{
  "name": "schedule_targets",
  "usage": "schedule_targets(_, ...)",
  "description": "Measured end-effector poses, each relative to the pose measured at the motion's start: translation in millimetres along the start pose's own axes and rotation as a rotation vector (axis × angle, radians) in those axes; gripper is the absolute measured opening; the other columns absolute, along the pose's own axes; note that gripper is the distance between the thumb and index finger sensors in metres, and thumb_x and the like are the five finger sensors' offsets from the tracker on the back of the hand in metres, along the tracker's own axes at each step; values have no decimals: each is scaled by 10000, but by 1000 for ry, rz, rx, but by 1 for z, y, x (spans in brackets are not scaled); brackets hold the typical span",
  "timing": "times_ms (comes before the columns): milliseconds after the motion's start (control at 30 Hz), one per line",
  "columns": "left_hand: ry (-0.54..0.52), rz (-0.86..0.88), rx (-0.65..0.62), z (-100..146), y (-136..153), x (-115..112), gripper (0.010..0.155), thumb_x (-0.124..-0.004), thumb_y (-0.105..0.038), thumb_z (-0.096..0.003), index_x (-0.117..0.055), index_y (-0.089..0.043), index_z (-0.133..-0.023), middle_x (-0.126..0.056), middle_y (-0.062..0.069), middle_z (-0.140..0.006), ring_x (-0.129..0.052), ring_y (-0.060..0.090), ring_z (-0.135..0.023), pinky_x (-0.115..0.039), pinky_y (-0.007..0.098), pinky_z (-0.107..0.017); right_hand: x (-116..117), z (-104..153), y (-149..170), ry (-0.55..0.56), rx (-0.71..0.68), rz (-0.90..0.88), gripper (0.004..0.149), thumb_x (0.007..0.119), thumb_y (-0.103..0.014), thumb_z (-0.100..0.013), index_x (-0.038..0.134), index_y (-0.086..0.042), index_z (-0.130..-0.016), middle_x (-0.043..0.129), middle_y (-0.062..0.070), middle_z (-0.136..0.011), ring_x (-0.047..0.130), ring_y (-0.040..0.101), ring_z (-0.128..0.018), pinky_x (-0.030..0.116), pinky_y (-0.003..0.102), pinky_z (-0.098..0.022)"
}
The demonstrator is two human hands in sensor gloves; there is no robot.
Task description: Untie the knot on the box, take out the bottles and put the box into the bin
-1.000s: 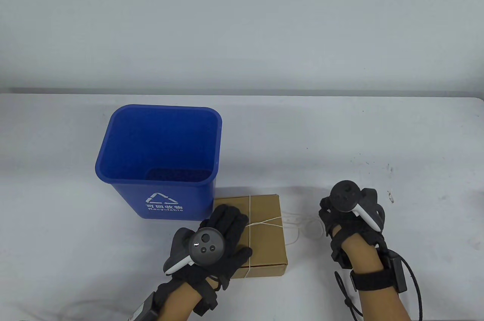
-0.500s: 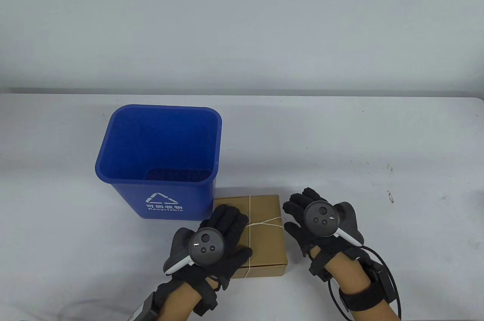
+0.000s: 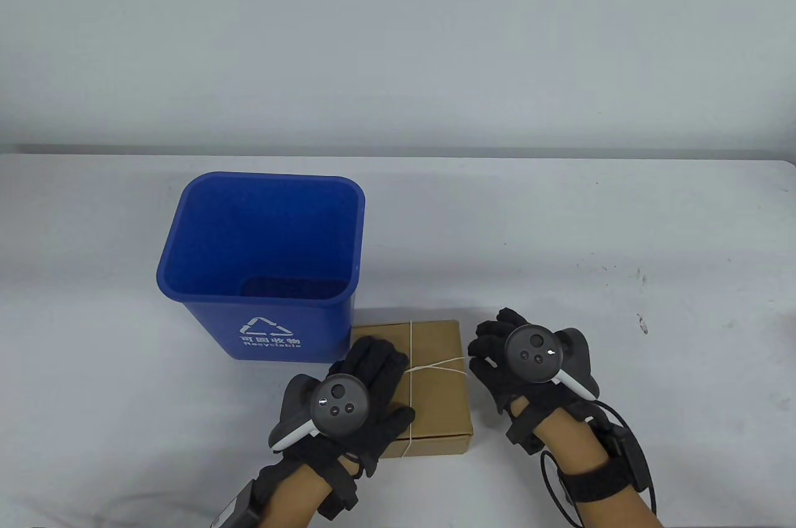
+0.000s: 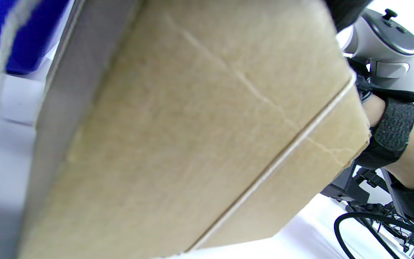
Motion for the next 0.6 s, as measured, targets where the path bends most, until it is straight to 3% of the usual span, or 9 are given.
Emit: schedule_targets(600,-1,0,0,0,0,0,824,-631,-590,-506,-262,-222,-1145,-152,29,-1179,-72,374,-1119,-285,742,-727,-2,-9,57,-29,244,42,365,823,-312,-462,867,-129,-775,721,112,-964,533,535,-954,461,713,-628)
Point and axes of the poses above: the tracker on the back of each hand, its own y axis roughly to the little-finger side, its own z axis roughly from the fingertips to the wrist, x = y × z, the point moved 1 cm from there along -z, roughly from the wrist to the fingertips
